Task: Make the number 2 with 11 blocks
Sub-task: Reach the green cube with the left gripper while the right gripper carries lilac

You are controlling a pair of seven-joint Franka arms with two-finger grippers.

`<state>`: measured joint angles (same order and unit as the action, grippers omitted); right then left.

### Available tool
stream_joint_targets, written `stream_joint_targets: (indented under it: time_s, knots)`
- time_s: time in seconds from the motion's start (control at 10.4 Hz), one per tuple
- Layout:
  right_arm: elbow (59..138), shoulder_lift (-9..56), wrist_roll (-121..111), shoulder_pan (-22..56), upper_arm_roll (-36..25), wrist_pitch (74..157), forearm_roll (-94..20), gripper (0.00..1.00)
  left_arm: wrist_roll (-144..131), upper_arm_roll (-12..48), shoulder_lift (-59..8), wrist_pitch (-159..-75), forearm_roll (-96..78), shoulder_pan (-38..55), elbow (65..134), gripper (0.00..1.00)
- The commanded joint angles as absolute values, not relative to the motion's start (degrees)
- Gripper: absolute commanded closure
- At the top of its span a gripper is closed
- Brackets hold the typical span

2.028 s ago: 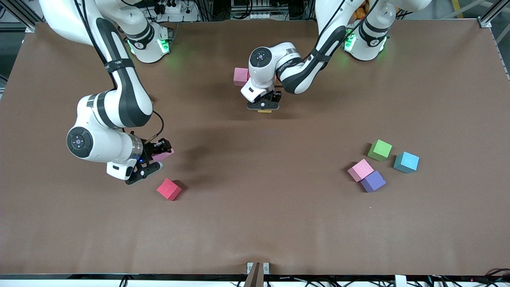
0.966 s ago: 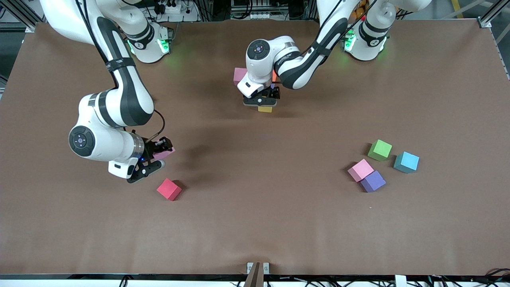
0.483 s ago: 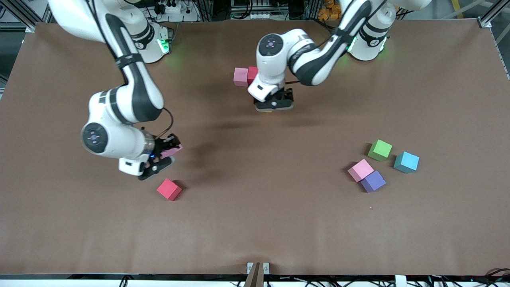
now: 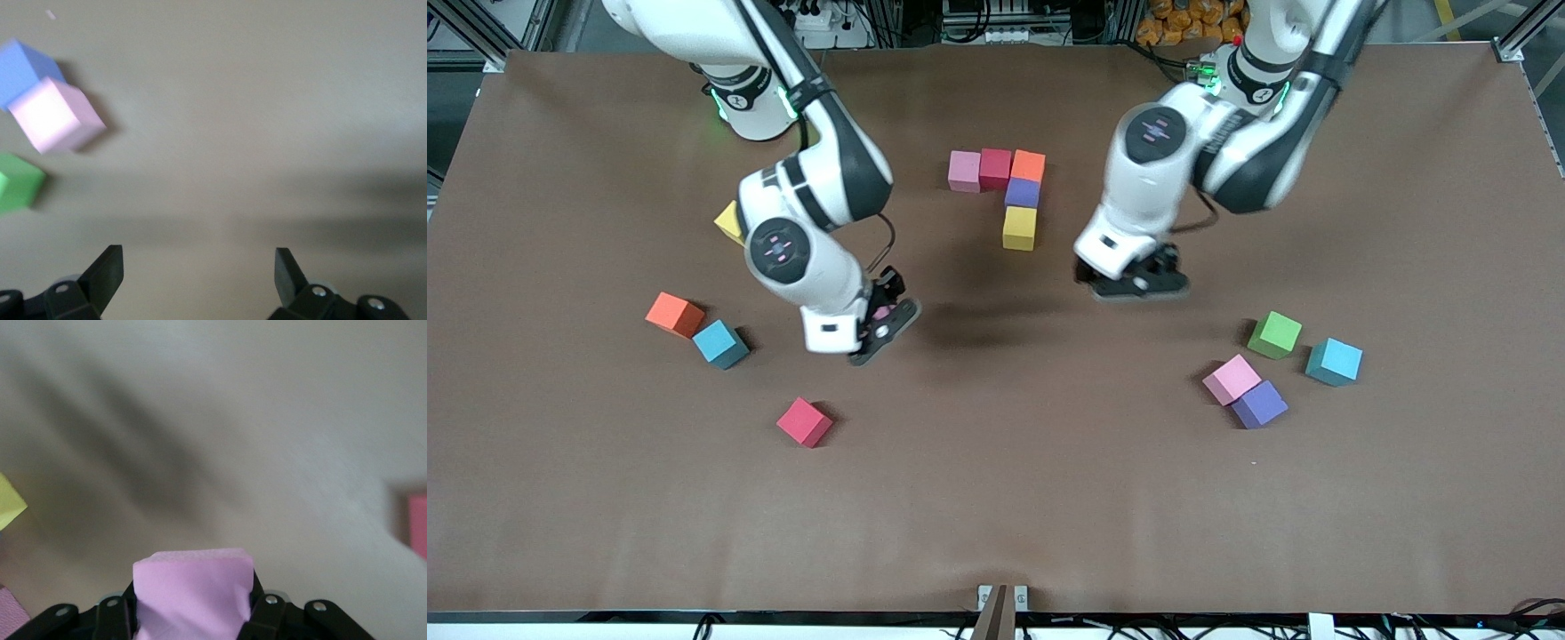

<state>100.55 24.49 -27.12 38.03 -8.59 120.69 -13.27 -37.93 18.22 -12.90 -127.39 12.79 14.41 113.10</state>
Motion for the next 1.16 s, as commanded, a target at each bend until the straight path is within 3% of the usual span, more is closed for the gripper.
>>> stream_joint_targets:
  time_s: [0.0,0.19,0.48,0.87,1.06]
  knots:
    - [107.03,22.77,-40.46,40.06,-8.61,126.98,-12.57,0.95,-27.19,18.11,-13.27,-126.65,11.16,9.69,112.24,0.00]
    - [112.38,21.80,-42.36,44.27,-8.53,133.65,-13.27,1.00,-23.23,19.94,-15.19,-126.65,10.81,3.28,112.41,0.00]
    - [118.98,21.27,-45.59,52.79,-9.49,142.09,-20.35,1.00,-9.20,17.59,-16.95,-126.65,10.81,-0.43,112.42,0.00]
    - [124.00,21.18,-59.22,62.91,-13.36,148.69,-38.28,1.00,3.84,12.14,-21.51,-127.43,10.72,-0.70,113.03,0.00]
    - [124.71,21.88,-59.77,65.47,-13.71,151.60,-39.81,1.00,6.93,11.34,-22.15,-128.14,10.90,-0.79,113.38,0.00]
